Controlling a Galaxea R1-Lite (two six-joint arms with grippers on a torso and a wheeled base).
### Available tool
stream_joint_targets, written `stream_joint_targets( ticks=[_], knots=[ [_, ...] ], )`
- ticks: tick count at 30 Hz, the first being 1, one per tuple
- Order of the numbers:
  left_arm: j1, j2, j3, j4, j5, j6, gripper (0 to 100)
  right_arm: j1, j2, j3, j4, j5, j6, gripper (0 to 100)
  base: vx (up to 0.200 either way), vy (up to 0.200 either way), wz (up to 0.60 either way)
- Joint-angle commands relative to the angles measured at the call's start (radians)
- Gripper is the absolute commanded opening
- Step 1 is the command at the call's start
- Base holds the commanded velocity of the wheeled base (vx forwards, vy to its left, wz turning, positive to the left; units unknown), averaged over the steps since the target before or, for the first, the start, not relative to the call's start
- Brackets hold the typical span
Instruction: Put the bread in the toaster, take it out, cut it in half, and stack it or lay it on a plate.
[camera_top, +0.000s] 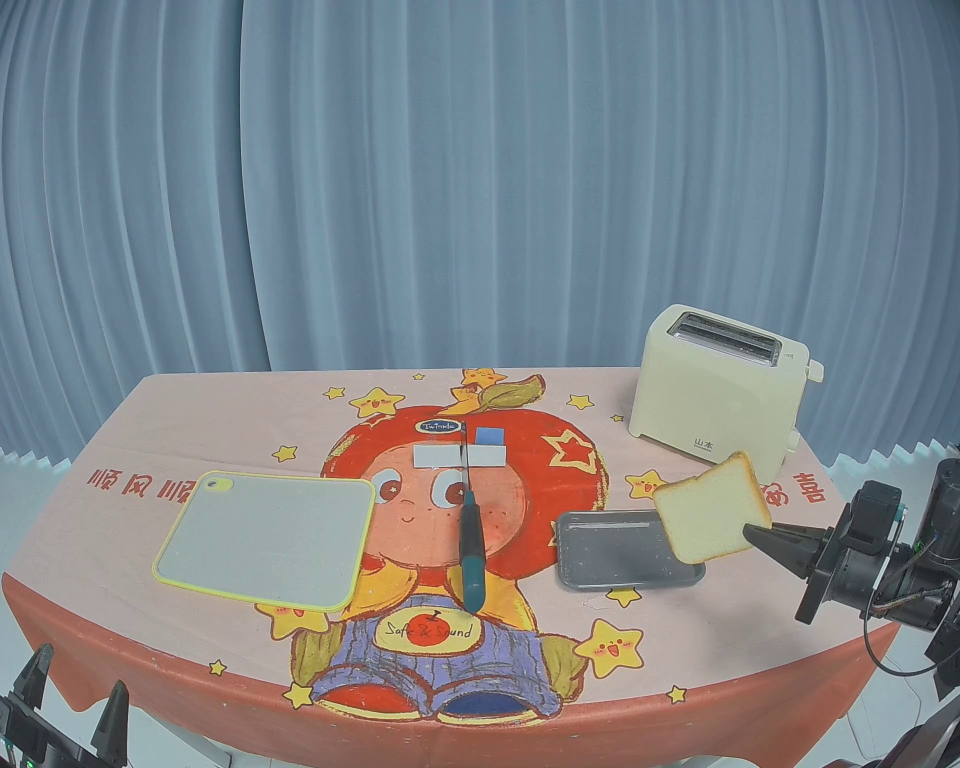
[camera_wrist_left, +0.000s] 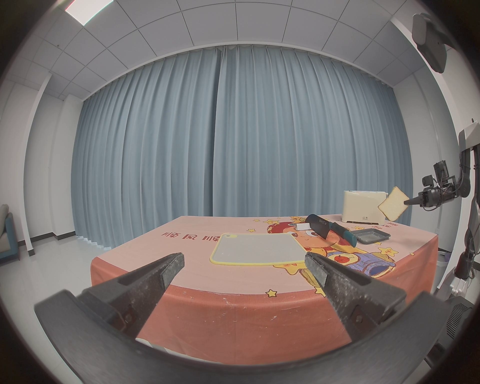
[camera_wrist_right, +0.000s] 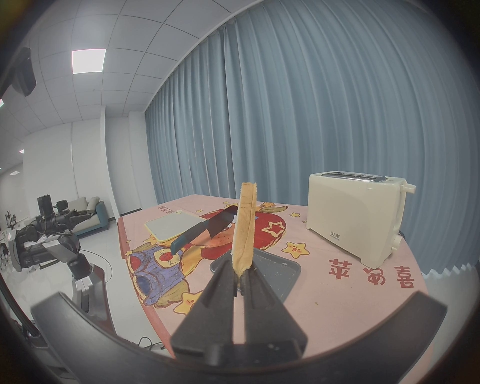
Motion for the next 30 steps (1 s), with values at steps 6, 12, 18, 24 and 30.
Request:
stream_joint_targets(
  ticks=[6, 12, 18, 24, 30],
  knots=[
    [0.0, 0.0, 0.018, 0.0, 0.0, 0.0, 100, -0.02, -0.001, 0.015, 0.0, 0.001, -0.004, 0, 0.0, 0.0, 0.0],
    [0.0, 0.0, 0.018, 0.0, 0.0, 0.0, 100, -0.069, -0.002, 0.015, 0.0, 0.001, -0.052, 0, 0.0, 0.0, 0.0],
    [0.0, 0.0, 0.018, 0.0, 0.0, 0.0, 100, -0.079, -0.007, 0.015, 0.0, 0.003, -0.058, 0, 0.0, 0.0, 0.0],
    [0.0, 0.0, 0.018, 0.0, 0.0, 0.0, 100, -0.08, -0.001, 0.019, 0.002, 0.003, -0.067, 0, 0.0, 0.0, 0.0],
    [0.0, 0.0, 0.018, 0.0, 0.0, 0.0, 100, -0.073, 0.001, 0.016, 0.002, 0.003, -0.073, 0, 0.0, 0.0, 0.0]
  ],
)
